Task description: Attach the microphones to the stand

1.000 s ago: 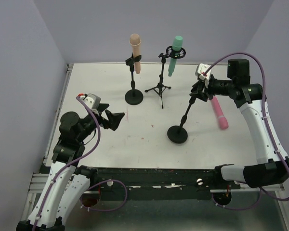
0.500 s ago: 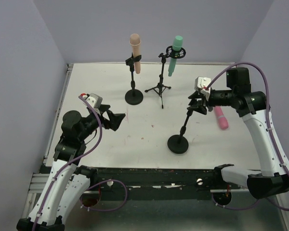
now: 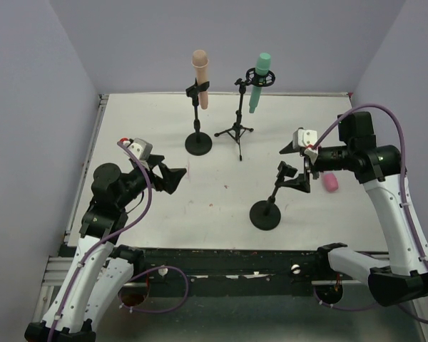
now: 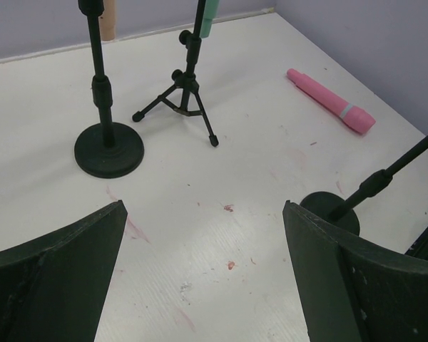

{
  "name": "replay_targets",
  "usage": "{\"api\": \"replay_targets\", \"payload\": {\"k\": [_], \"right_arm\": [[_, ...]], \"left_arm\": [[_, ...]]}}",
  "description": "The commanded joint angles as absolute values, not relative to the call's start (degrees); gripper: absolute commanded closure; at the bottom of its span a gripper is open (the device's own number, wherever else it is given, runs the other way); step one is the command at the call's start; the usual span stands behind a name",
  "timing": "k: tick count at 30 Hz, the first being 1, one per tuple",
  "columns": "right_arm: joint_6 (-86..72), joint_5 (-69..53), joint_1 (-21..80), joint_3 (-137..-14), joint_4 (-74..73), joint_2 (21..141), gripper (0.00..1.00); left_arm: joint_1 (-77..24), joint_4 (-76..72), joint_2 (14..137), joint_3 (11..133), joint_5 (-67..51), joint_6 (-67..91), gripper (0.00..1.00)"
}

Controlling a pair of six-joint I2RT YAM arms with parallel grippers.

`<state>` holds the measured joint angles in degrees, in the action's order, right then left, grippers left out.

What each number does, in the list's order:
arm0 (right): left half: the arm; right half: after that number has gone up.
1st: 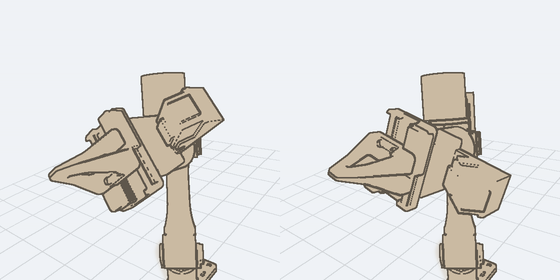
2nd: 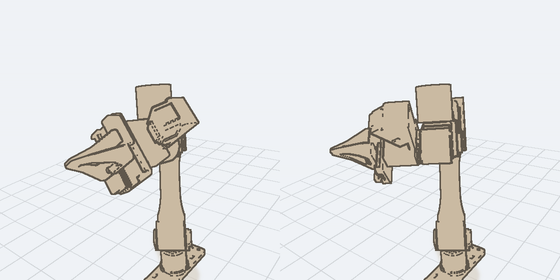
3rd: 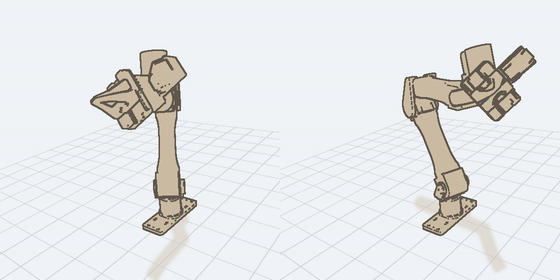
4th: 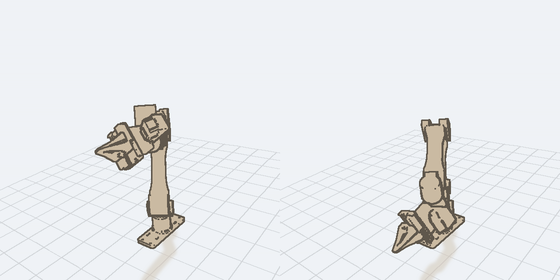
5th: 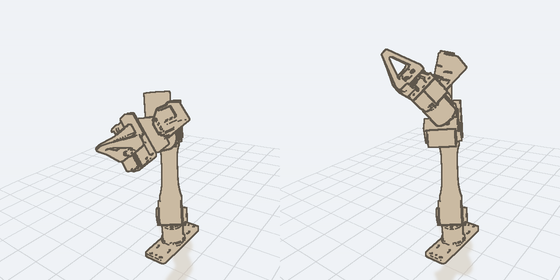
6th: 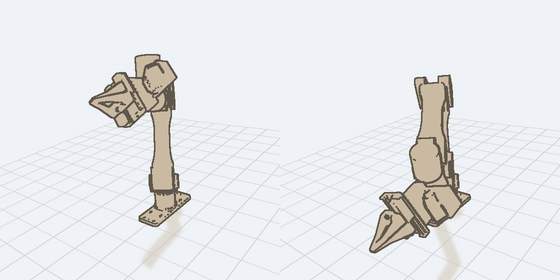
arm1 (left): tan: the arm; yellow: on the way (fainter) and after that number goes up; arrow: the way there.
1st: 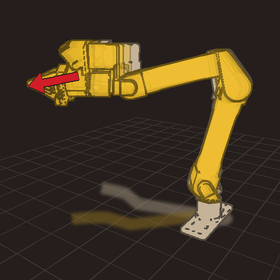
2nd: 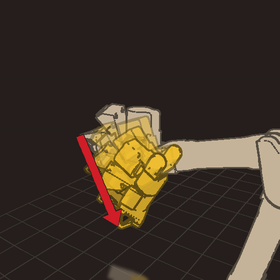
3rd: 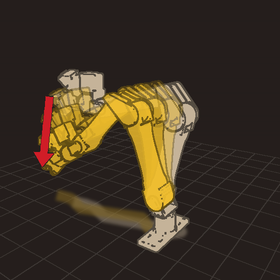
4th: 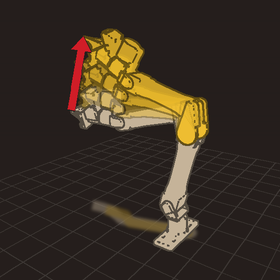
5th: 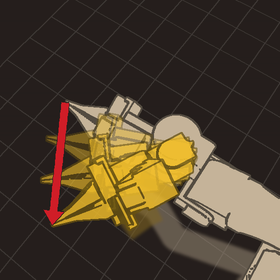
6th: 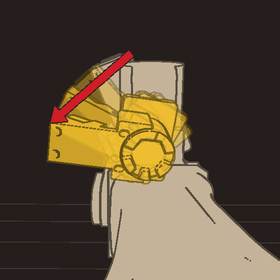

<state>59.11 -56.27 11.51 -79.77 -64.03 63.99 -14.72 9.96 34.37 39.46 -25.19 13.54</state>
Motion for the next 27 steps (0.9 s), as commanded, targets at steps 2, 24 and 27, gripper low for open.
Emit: {"api": "replay_targets", "payload": {"k": [2, 24, 27], "right_arm": [[62.92, -63.36, 9.41, -81.99, -71.18, 62.23, 0.00], [-2.81, -34.84, -11.60, -63.76, -16.19, 59.50, 0.00], [-3.51, -30.33, -11.78, -53.82, -9.52, 59.15, 0.00]], "left_arm": [[-14.59, 8.18, 34.10, 38.67, -28.20, 13.89, 0.02], [-53.24, -19.31, 40.84, 28.57, -17.70, 1.67, 0.02], [-56.68, -27.13, 50.24, 29.35, -13.72, 1.93, 0.02]]}}
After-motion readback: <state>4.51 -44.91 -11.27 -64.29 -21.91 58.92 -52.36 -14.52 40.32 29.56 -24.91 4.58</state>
